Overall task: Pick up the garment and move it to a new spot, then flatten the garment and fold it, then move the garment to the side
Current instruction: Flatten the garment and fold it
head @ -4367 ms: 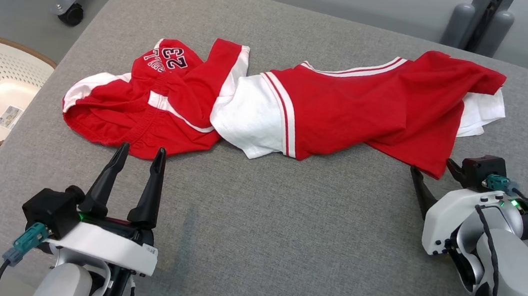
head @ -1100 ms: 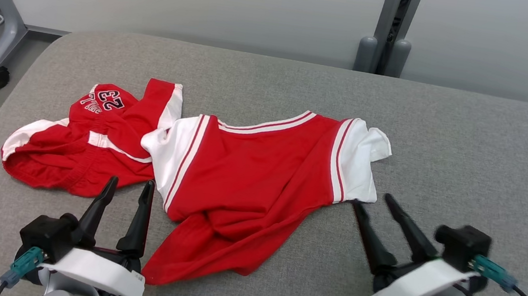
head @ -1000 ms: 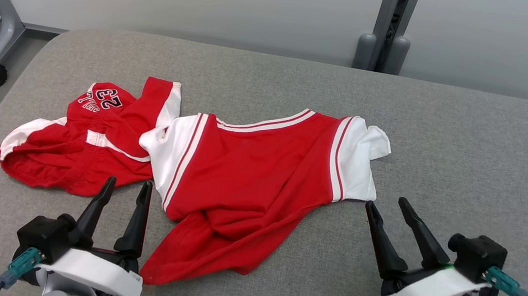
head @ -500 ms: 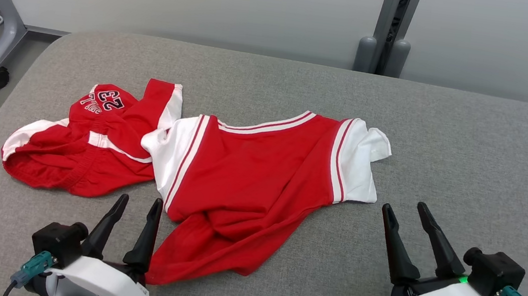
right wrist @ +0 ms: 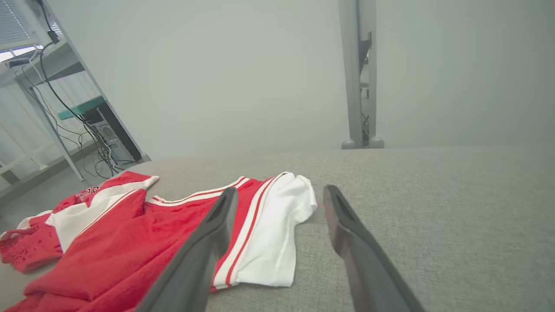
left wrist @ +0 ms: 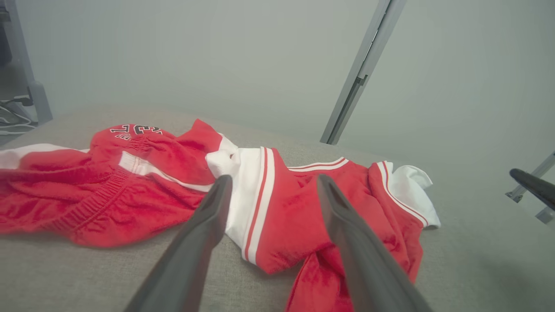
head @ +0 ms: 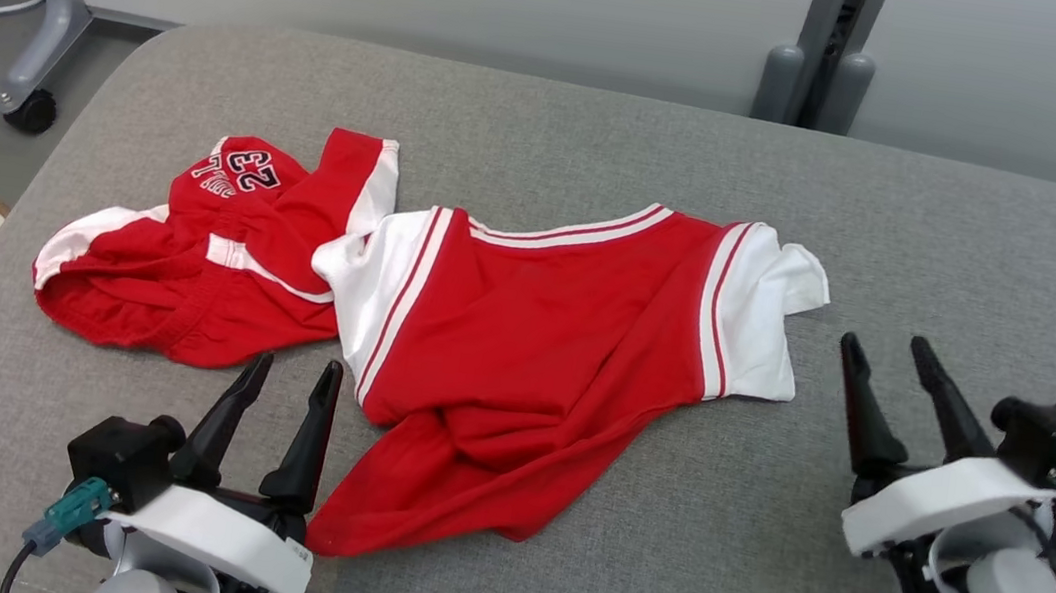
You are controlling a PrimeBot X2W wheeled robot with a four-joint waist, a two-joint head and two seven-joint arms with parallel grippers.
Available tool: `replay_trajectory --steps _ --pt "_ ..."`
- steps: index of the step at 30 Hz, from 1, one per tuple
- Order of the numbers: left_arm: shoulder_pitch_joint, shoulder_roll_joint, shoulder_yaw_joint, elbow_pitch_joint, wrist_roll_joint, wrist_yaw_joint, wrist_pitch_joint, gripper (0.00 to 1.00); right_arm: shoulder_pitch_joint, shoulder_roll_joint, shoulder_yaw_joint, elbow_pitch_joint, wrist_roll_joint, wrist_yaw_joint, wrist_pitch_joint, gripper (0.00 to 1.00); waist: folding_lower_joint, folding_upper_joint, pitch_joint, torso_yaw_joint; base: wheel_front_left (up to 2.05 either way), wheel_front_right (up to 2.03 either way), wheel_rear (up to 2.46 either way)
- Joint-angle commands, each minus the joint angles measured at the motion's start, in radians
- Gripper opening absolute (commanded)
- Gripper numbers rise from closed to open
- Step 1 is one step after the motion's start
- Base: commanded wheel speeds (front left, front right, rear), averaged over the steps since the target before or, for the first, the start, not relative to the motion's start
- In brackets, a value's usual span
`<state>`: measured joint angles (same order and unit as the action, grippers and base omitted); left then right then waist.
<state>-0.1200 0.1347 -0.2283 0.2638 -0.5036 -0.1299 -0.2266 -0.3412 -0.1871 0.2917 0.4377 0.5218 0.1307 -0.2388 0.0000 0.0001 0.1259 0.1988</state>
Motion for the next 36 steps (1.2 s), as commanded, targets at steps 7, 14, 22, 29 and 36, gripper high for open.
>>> replay_trajectory --steps 7,14,22,29,36 --pt "-0.061 0.004 -0.023 -0.014 -0.03 -0.002 -0.02 1.0 -0.218 -0.064 0.02 0.237 0.051 0.0 0.044 1.0 0.0 -0.0001 0.092 0.075 0.0 0.0 0.0" --pt "-0.106 0.007 -0.044 0.0 -0.052 -0.002 -0.033 1.0 -0.376 -0.088 0.088 0.405 0.125 0.0 0.083 1.0 0.0 -0.0001 0.159 0.117 0.0 0.0 0.0" --pt "-0.126 0.017 -0.048 0.021 -0.062 -0.002 -0.039 1.0 -0.469 -0.07 0.161 0.555 0.193 0.0 0.116 1.0 0.0 -0.0001 0.17 0.125 0.0 0.0 0.0" --pt "-0.138 0.017 -0.041 0.017 -0.059 -0.002 -0.039 1.0 -0.508 -0.059 0.211 0.608 0.236 0.0 0.125 0.49 0.0 -0.0001 0.172 0.122 0.0 0.0 0.0" --pt "-0.126 0.015 -0.033 0.021 -0.052 -0.002 -0.04 1.0 -0.509 -0.071 0.271 0.609 0.301 0.0 0.065 0.0 0.0 -0.0001 0.154 0.116 0.0 0.0 0.0"
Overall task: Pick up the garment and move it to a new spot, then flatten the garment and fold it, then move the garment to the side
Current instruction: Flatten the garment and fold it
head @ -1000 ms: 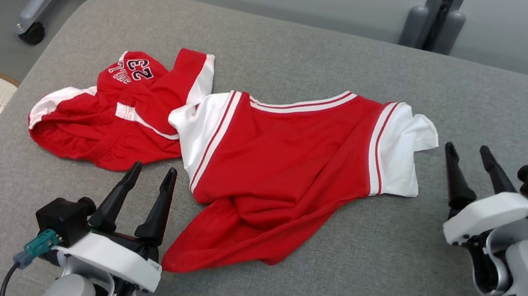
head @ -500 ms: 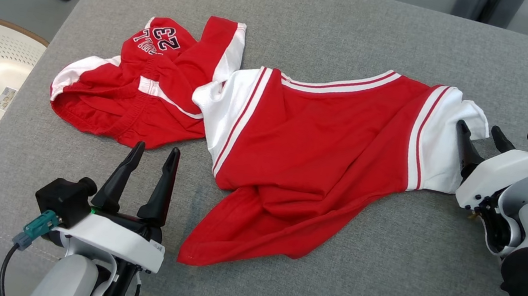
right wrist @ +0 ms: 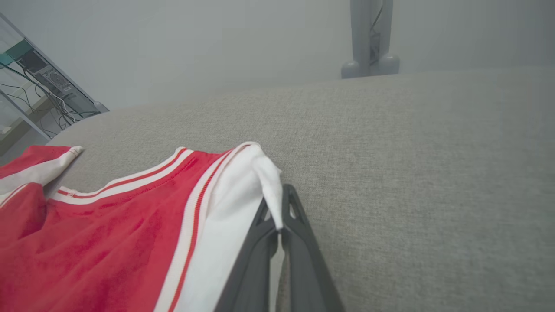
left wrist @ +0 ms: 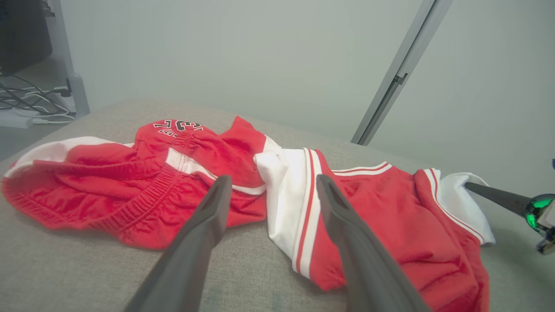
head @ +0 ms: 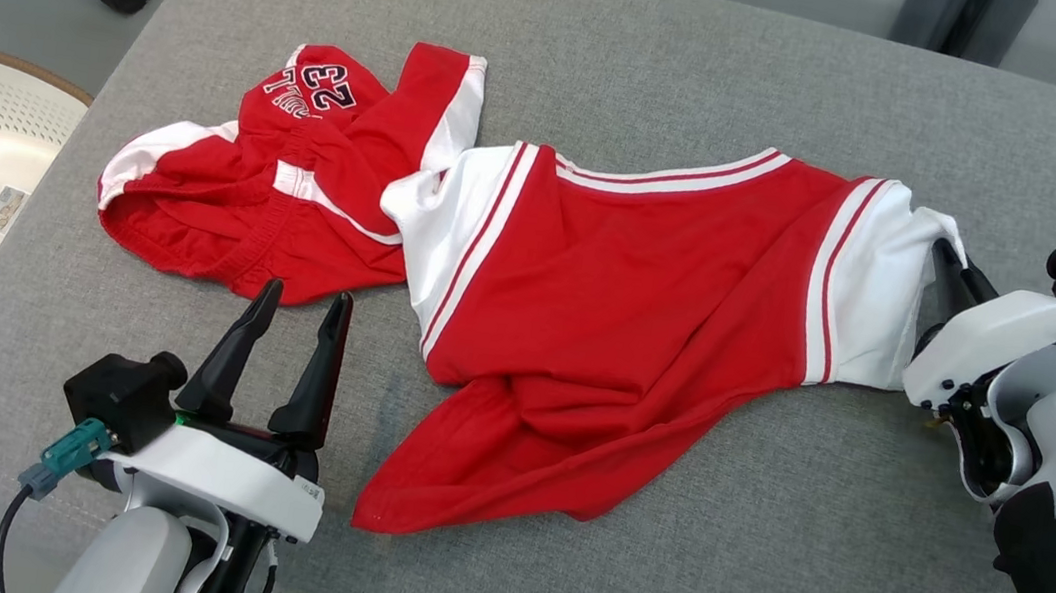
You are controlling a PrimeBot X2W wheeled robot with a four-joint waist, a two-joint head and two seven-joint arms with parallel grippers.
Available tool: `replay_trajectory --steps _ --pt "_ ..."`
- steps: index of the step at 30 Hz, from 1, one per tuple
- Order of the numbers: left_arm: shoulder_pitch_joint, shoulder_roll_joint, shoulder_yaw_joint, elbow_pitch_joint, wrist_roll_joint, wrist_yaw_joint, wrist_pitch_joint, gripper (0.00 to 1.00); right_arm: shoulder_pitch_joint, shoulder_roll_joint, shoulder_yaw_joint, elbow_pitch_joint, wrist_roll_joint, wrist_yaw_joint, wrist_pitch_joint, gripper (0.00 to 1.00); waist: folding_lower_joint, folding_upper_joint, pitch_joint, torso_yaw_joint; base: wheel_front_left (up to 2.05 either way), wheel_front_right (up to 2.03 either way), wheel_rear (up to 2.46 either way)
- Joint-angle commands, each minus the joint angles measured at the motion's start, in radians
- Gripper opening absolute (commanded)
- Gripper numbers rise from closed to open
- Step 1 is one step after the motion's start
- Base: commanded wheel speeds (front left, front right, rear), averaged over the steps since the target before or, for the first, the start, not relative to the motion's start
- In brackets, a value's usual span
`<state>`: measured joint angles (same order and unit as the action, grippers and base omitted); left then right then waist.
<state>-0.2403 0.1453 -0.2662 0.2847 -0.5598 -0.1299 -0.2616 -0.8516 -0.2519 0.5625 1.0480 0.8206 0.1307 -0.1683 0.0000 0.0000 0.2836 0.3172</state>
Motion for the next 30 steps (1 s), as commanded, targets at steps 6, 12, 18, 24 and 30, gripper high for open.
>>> replay_trajectory --steps 6,12,18,24,30 --pt "0.019 0.005 0.019 -0.004 0.016 -0.002 -0.004 1.0 0.048 -0.04 -0.008 -0.031 0.107 0.0 -0.051 0.0 0.0 0.0 -0.049 -0.033 0.0 0.0 0.0" --pt "0.047 0.011 0.024 -0.005 0.026 -0.002 -0.003 1.0 0.114 -0.082 -0.011 -0.076 0.188 0.0 -0.077 0.0 0.0 0.0 -0.096 -0.106 0.0 0.0 0.0" --pt "0.071 0.01 0.024 -0.012 0.036 0.003 -0.003 1.0 0.212 -0.127 -0.04 -0.161 0.253 0.0 -0.097 0.0 0.0 0.0 -0.129 -0.185 0.0 0.0 0.0" --pt "0.087 0.012 0.028 -0.02 0.038 0.007 -0.003 1.0 0.342 -0.149 -0.187 -0.283 0.21 0.0 -0.099 0.0 0.0 0.0 -0.142 -0.231 0.0 0.0 0.0" --pt "0.09 0.011 0.023 -0.022 0.037 0.009 -0.003 1.0 0.505 -0.102 -0.334 -0.397 0.121 0.0 -0.099 0.0 0.0 0.0 -0.147 -0.25 0.0 0.0 0.0"
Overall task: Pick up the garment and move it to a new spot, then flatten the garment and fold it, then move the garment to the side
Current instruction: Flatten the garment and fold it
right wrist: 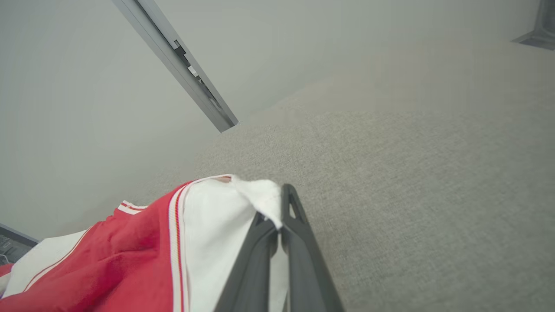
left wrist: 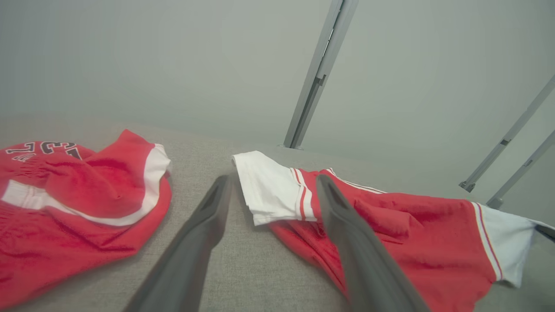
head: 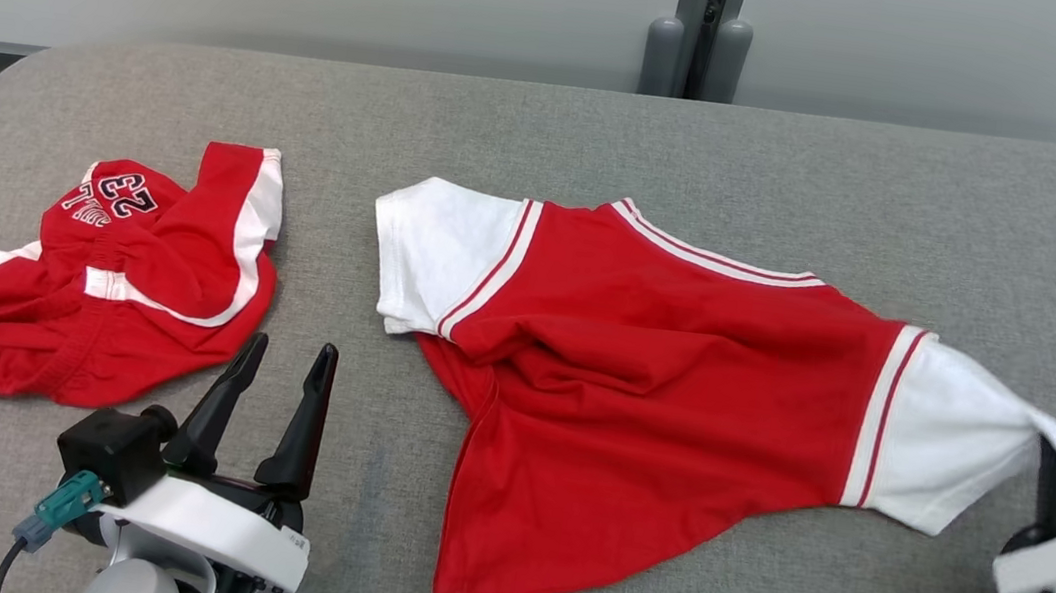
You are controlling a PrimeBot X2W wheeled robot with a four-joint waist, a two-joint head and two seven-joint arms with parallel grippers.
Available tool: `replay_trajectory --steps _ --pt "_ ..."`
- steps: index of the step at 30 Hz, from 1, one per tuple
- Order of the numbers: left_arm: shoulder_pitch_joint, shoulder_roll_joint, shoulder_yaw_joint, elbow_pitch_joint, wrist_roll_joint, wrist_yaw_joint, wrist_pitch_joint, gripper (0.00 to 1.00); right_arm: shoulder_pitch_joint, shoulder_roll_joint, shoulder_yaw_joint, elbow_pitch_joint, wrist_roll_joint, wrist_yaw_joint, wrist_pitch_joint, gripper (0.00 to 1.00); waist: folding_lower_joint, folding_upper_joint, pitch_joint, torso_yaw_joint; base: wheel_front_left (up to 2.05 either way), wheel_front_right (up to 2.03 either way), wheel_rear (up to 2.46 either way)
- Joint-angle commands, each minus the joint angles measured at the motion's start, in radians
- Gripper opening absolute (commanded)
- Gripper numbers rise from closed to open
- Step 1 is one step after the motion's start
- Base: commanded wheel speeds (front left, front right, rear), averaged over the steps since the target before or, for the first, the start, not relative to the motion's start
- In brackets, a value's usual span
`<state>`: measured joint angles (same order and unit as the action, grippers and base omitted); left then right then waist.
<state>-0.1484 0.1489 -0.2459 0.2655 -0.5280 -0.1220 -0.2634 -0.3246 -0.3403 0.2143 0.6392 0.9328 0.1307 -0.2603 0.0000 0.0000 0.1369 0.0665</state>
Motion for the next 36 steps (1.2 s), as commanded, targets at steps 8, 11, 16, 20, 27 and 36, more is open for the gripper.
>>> replay_trajectory --steps 8,11,16,20,27,36 --pt "0.015 0.011 -0.002 -0.002 0.001 0.001 -0.002 1.0 0.187 0.115 -0.098 -0.101 -0.102 0.0 -0.006 0.0 0.0 0.0 -0.008 -0.007 0.0 0.0 0.0" --pt "0.017 0.014 -0.003 -0.001 -0.001 0.003 -0.002 1.0 0.21 0.147 -0.103 -0.123 -0.13 0.0 -0.006 0.0 0.0 0.0 -0.013 -0.011 0.0 0.0 0.0" --pt "0.011 0.014 -0.01 0.001 0.0 0.006 0.001 1.0 0.193 0.159 -0.122 -0.165 -0.176 0.0 -0.006 0.0 0.0 0.0 -0.021 -0.012 0.0 0.0 0.0" --pt "0.006 0.011 -0.017 0.003 -0.001 0.006 0.001 1.0 0.19 0.169 -0.184 -0.2 -0.181 0.0 -0.006 0.0 0.0 0.0 -0.03 -0.002 0.0 0.0 0.0" --pt "0.017 0.012 -0.021 0.004 -0.006 0.01 0.001 1.0 0.201 0.204 -0.231 -0.292 0.104 0.0 0.068 0.0 0.0 0.0 -0.04 0.012 0.0 0.0 0.0" --pt "0.01 0.005 -0.022 0.003 -0.011 0.012 0.0 1.0 0.14 0.117 -0.232 -0.136 0.004 0.0 0.087 0.14 0.0 0.0 -0.024 0.006 0.0 0.0 0.0"
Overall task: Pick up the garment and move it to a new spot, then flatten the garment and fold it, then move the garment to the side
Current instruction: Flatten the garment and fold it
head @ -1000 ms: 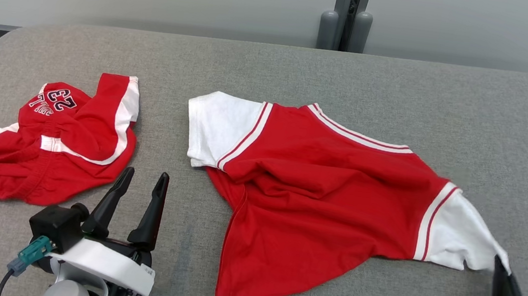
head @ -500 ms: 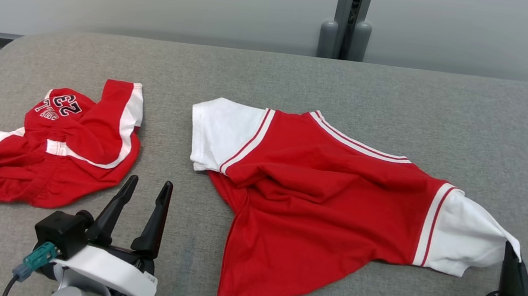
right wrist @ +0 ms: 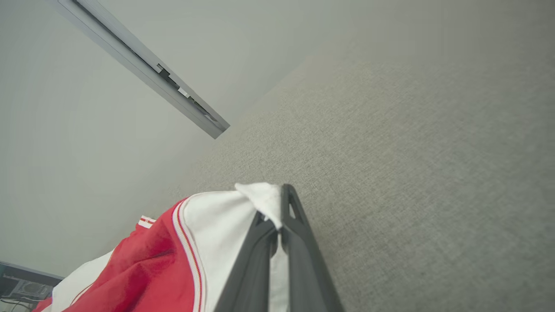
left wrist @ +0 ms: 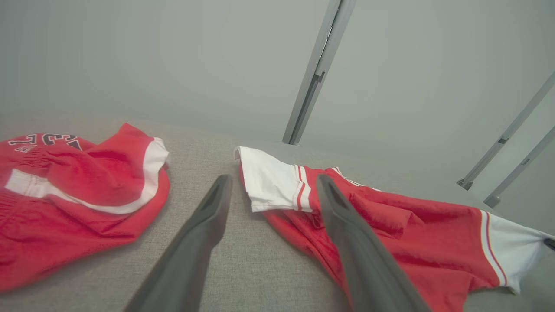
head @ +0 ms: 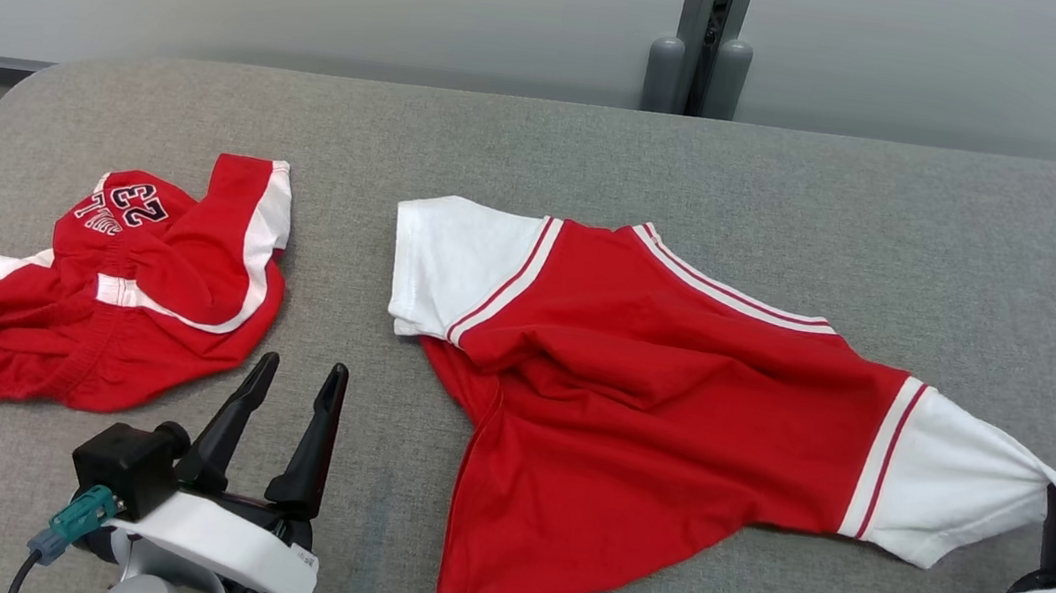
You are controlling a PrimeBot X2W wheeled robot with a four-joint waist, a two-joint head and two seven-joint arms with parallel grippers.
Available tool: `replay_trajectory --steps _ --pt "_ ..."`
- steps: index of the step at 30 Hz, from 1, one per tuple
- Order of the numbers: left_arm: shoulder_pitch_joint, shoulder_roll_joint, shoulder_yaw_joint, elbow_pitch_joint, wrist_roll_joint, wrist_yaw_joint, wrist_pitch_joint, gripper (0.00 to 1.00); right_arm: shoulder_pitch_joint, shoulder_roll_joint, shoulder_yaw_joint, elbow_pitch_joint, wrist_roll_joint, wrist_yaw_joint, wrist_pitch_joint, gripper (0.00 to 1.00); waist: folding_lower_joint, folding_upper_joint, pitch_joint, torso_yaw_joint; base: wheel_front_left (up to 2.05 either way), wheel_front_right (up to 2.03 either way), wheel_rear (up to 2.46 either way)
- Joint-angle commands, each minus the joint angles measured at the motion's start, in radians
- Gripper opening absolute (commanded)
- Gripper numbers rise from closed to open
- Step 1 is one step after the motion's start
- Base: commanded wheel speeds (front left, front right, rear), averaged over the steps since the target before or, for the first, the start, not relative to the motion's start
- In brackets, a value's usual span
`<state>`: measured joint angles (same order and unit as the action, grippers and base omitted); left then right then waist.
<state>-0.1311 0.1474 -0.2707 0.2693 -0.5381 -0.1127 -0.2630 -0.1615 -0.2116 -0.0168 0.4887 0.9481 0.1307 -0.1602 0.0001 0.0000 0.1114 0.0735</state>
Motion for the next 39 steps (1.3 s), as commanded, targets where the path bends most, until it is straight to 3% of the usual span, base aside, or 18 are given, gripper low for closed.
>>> replay_trajectory --steps 1,2,3,4,13,25,32,39 --pt "-0.011 0.006 0.001 -0.001 -0.001 0.002 0.0 1.0 -0.038 -0.009 0.0 0.04 -0.025 0.0 -0.023 0.27 -0.0001 0.0 0.004 0.0 0.0 0.0 0.0" --pt "-0.016 0.007 0.001 0.0 -0.002 0.001 0.0 1.0 -0.052 -0.006 0.001 0.062 -0.039 0.0 -0.032 0.44 -0.0001 0.0 0.005 0.0 0.0 0.0 0.0" --pt "-0.02 0.008 0.0 0.0 -0.003 0.001 0.0 1.0 -0.066 -0.006 0.003 0.08 -0.05 0.0 -0.042 0.87 -0.0001 0.0 0.007 0.0 0.0 0.0 0.0" --pt "-0.023 0.009 -0.001 0.001 -0.004 0.0 0.0 1.0 -0.078 -0.007 0.006 0.101 -0.062 0.0 -0.051 1.0 -0.0001 0.0 0.008 0.001 0.0 0.0 0.0" --pt "-0.019 0.014 -0.006 0.006 -0.006 -0.003 -0.001 1.0 -0.121 -0.013 -0.012 0.151 -0.204 0.0 -0.106 1.0 -0.0001 0.0 0.008 0.012 0.0 0.0 0.0" --pt "0.002 0.019 0.004 -0.04 0.012 0.002 -0.002 1.0 0.003 0.083 -0.137 -0.135 -0.422 0.0 -0.107 1.0 -0.0001 0.0 0.004 -0.003 0.0 0.0 0.0" --pt "0.043 0.024 -0.005 -0.108 0.024 0.011 -0.002 1.0 0.072 0.12 -0.143 -0.268 -0.531 0.0 -0.106 1.0 -0.0001 0.0 0.0 -0.015 0.0 0.0 0.0" --pt "0.074 0.007 0.064 -0.217 0.075 0.035 -0.002 1.0 0.12 0.144 -0.146 -0.417 -0.611 0.0 -0.106 1.0 -0.0001 0.0 -0.006 -0.015 0.0 0.0 0.0"
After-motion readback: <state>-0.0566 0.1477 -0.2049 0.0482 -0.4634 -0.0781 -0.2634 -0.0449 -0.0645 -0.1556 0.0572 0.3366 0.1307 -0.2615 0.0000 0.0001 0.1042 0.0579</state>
